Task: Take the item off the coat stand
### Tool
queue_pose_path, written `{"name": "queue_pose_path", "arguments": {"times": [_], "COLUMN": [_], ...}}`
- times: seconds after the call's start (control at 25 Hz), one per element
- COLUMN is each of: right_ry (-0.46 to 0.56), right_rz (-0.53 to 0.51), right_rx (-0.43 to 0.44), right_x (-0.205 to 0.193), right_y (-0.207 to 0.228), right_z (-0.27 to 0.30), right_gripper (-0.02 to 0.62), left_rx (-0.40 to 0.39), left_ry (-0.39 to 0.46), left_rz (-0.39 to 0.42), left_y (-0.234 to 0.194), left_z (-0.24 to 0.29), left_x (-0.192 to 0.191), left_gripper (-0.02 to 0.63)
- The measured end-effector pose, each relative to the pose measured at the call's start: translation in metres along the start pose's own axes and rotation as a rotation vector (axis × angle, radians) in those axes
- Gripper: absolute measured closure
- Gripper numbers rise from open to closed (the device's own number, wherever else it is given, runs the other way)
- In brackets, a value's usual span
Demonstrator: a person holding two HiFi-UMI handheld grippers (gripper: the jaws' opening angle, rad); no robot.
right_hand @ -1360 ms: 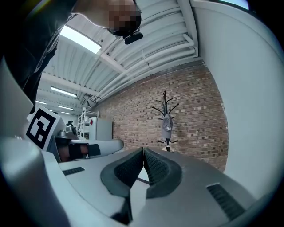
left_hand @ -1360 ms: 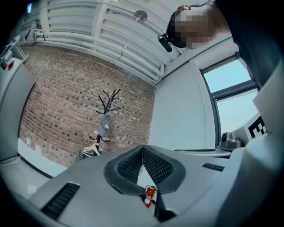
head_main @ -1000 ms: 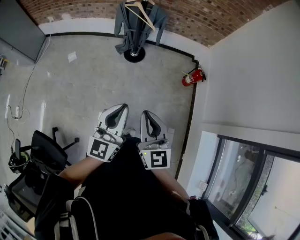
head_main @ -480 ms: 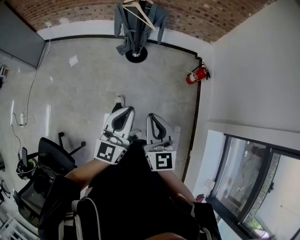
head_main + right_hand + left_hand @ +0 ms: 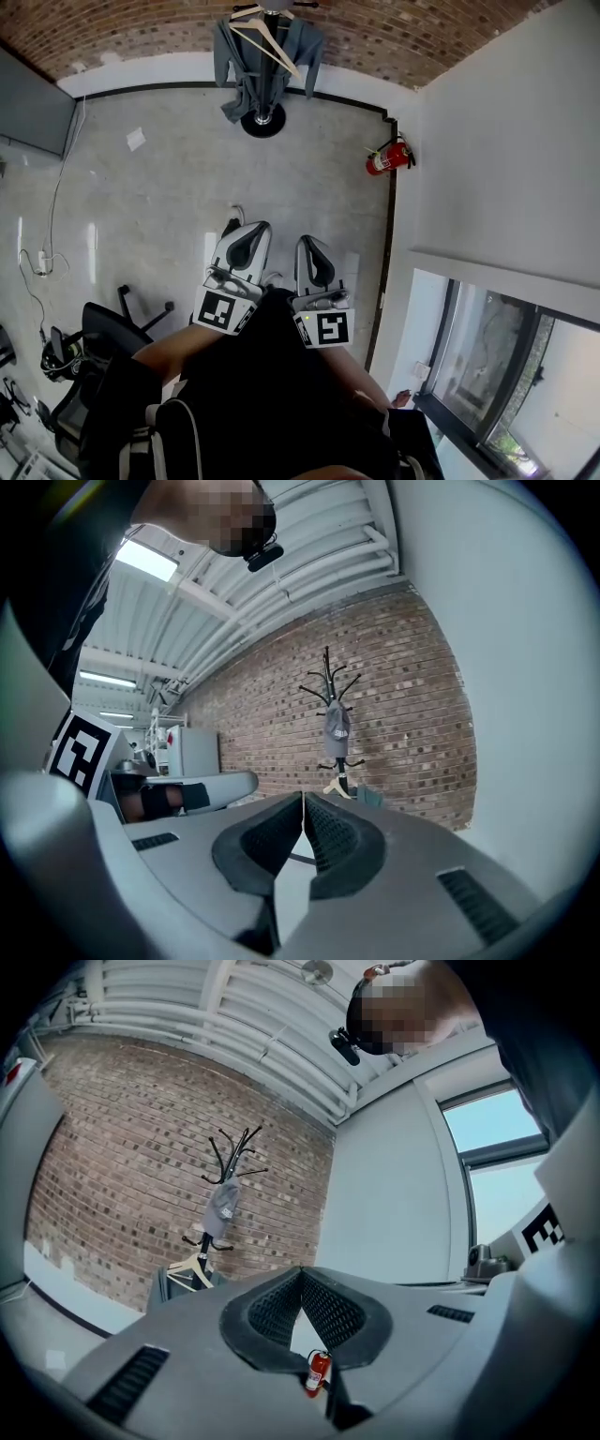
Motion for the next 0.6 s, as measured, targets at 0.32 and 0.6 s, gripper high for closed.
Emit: {"name": "queue_pose_path", "arguments": {"times": [0.32, 0.6], "right_ry": [-0.020, -0.059], "right_rz": [0.001, -0.043], "right_rx": [-0.058, -0.003], "right_x": [0.006, 0.019], "right_y": [0.021, 0.002], "right_z": [0.081, 0.176], "right_gripper": [0.575, 0.574], "left_rx": [-0.044, -0.043], "left_ry": [0.007, -0.002], "left_rz": [0.110, 0.040], "left_y": [-0.059, -0.134], "left_z": [0.043, 0.080], "left_x": [0.024, 0.045], "left_gripper": [0.588, 0.588]}}
Point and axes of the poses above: the fingertips, and each gripper's own axes: z forward along the fingers, y to its right, x out of its top, the point moved 4 cm from there along -z, backward along the fingers, and after that the axes turned 4 degrees about y, right-handed, at the moved point
